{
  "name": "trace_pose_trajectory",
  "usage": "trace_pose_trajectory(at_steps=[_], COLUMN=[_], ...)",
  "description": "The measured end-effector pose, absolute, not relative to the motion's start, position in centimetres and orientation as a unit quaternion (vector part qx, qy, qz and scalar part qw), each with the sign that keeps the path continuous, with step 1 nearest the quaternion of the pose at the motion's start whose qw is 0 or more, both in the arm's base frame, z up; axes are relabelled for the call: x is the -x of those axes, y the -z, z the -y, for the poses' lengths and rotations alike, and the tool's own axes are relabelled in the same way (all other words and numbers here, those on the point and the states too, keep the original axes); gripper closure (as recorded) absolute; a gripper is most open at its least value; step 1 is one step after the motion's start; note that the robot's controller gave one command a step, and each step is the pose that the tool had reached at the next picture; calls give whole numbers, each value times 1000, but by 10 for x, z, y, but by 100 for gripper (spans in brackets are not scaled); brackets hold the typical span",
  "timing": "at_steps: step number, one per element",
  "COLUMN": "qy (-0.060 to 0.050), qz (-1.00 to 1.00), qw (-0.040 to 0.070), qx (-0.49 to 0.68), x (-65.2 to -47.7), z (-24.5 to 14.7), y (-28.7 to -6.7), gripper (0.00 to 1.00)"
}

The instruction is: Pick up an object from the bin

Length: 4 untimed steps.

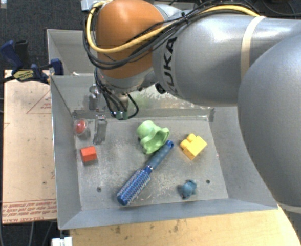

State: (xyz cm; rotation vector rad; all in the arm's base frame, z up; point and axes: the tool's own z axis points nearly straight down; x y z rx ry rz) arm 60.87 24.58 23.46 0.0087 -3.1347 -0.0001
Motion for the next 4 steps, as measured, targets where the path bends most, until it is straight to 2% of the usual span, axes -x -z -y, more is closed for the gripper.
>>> trace_pose_trajectory(at_steps=[1, 2, 3, 4], qy=[-2, -1, 1, 0], qz=[999, 987, 986, 988], qw=[3, 4, 0, -4], qx=[-54, -163, -164, -153], x=[-577, -517, -519, -517], z=[-168, -83, -87, -90], y=[-176, -79, -82, -177], gripper=[0, 0, 100, 100])
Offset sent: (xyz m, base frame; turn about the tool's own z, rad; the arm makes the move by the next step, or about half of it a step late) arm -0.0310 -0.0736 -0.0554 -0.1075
